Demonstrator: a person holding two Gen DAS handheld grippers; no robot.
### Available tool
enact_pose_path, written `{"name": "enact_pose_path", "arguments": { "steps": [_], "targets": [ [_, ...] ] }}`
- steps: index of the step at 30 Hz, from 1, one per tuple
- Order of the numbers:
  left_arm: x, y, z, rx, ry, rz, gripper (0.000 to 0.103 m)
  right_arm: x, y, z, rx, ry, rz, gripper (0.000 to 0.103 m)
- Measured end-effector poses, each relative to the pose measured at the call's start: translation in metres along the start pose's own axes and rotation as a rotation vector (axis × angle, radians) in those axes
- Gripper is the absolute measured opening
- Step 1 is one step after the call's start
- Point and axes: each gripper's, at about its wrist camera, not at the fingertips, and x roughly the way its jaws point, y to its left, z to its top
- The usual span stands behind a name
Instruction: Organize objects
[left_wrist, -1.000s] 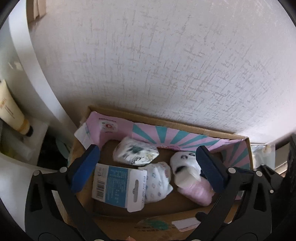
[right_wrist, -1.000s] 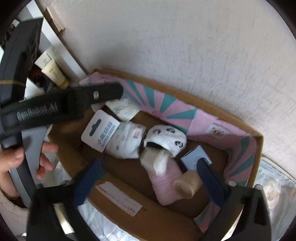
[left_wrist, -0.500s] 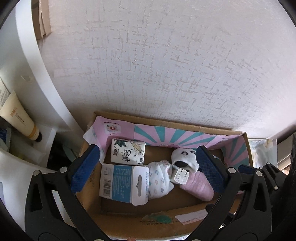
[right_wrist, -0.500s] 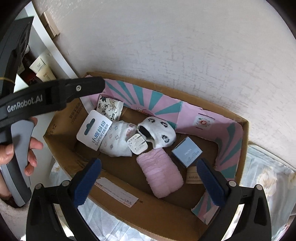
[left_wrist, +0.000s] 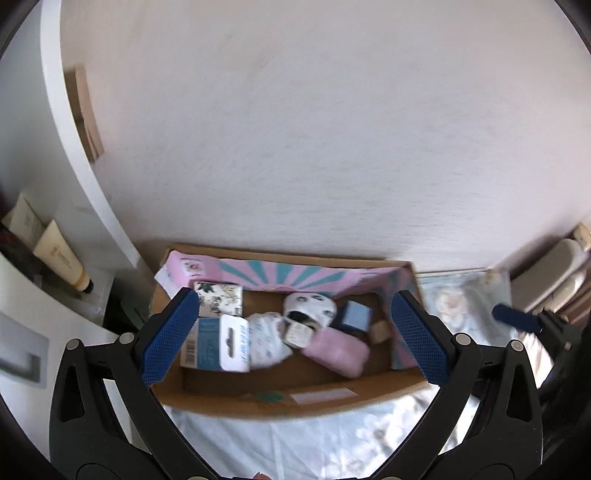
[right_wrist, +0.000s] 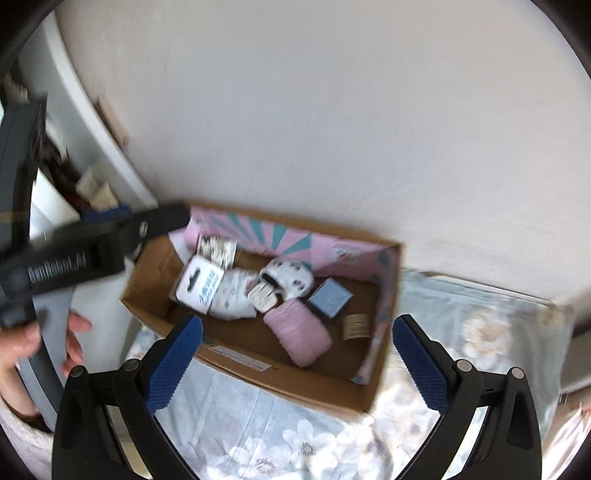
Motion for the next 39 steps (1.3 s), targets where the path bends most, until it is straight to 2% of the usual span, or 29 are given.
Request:
{"name": "enact_pose_path", "arguments": {
  "steps": [7,10,14,20,24,39],
  "targets": [
    [-0.056,-0.027,-0.015,0.008,-0.025,-0.05,0.103,-0.077,-0.039,-0.011,0.13,-0.107,-0.136,0.103],
    [-0.068,-0.038,-0.029,0.027,-0.038,-0.027,0.103,-0.096,-0.048,-0.021,0.133,-0.117,-0.187,0.103],
    [-0.079,-0.06,-0.045,0.066,-0.054,-0.002,0.103,-0.112,-0.055,-0.034,0.143,-0.136,-0.192,0.103],
    [-0.092,-0.084,-0.061,0.068,-0.077,-0.012,0.103,-0.124,-0.069,-0.051,0.153,-0.155,-0.234,0.103],
    [-0.096,-0.091,-0.064,0.08,-0.09,0.017,0.103,-0.128,-0.083,-0.057,0.177,-0.163,-0.224,0.103],
    [-0.1,-0.102,-0.066,0.062,-0.098,0.053,0.103,-0.133,-0.09,-0.056,0.155,-0.183,-0.233,0.103]
  ]
}}
